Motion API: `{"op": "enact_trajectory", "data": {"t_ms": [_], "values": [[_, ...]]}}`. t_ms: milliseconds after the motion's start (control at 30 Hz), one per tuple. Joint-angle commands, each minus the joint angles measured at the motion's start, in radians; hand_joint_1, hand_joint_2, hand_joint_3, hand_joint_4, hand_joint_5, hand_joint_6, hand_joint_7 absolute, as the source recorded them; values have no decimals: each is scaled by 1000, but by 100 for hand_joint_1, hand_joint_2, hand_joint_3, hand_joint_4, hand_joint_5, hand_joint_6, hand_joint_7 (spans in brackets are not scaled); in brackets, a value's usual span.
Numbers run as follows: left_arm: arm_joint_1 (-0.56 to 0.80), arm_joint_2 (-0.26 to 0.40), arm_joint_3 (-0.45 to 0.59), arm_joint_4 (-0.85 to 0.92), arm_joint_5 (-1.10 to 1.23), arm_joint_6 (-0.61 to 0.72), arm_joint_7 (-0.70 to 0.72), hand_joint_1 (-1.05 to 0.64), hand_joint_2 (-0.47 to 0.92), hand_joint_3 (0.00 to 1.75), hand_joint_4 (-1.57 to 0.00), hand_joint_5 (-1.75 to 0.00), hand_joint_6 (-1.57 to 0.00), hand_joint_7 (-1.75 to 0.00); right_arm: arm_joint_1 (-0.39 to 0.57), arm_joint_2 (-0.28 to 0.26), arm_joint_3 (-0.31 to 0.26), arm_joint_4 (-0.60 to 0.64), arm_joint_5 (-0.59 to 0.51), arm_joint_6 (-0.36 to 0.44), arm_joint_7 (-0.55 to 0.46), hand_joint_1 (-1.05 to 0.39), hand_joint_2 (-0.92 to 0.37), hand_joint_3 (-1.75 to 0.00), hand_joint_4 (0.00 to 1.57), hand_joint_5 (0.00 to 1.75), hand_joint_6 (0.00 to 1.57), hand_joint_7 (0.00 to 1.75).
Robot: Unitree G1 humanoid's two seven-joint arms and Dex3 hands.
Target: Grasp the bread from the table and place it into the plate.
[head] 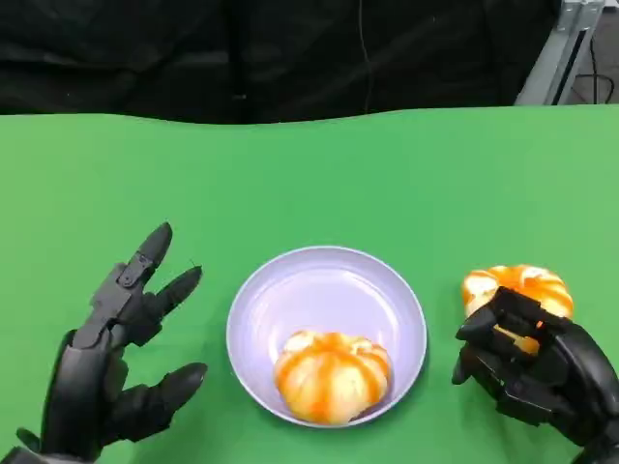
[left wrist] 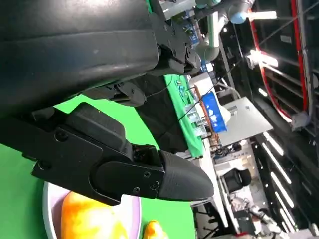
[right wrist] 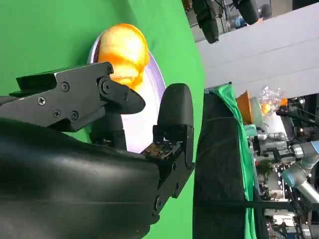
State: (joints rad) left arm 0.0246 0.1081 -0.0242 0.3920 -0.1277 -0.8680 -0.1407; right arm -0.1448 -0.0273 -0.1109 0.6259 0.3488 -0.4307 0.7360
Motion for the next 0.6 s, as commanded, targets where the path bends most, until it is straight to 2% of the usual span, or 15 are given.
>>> {"op": "enact_trajectory", "data": {"t_ms": [33,300,333,400,433,533,567,600], "values": [[14,-1,30,24,-32,-23,-38,-91,92,32,-54,-3,-27,-3,-8,-17,-14,11,2,-16,6,3,-83,-66,47,173,52,131],[17,-20,58,35,-71,-24,-91,-83,92,26,-57,-2,-34,-3,-15,-19,-16,24,4,-20,10,1,-82,-64,48,172,53,129],[17,-21,61,37,-66,-26,-92,-73,92,21,-60,-2,-37,-3,-15,-18,-16,24,4,-19,9,0,-82,-64,48,172,54,129],[14,-24,65,43,-61,-32,-94,-67,92,19,-61,-2,-38,-3,-15,-17,-17,24,5,-17,8,0,-81,-64,48,172,55,129],[12,-26,68,47,-60,-36,-96,-50,92,17,-63,-3,-43,-4,-15,-16,-17,24,5,-17,9,0,-82,-64,48,172,54,128],[5,-40,74,62,-88,-36,-113,-40,92,17,-64,-3,-46,-4,-14,-17,-17,22,3,-16,6,0,-82,-64,48,172,54,128],[1,-49,77,69,-110,-31,-123,-21,92,29,-77,-6,-62,-7,-13,-18,-16,20,1,-17,3,2,-82,-64,48,171,54,127],[-3,-57,81,75,-124,-26,-129,-15,92,33,-82,-7,-69,-8,-14,-18,-17,21,-1,-20,2,2,-83,-64,48,171,54,127]]}}
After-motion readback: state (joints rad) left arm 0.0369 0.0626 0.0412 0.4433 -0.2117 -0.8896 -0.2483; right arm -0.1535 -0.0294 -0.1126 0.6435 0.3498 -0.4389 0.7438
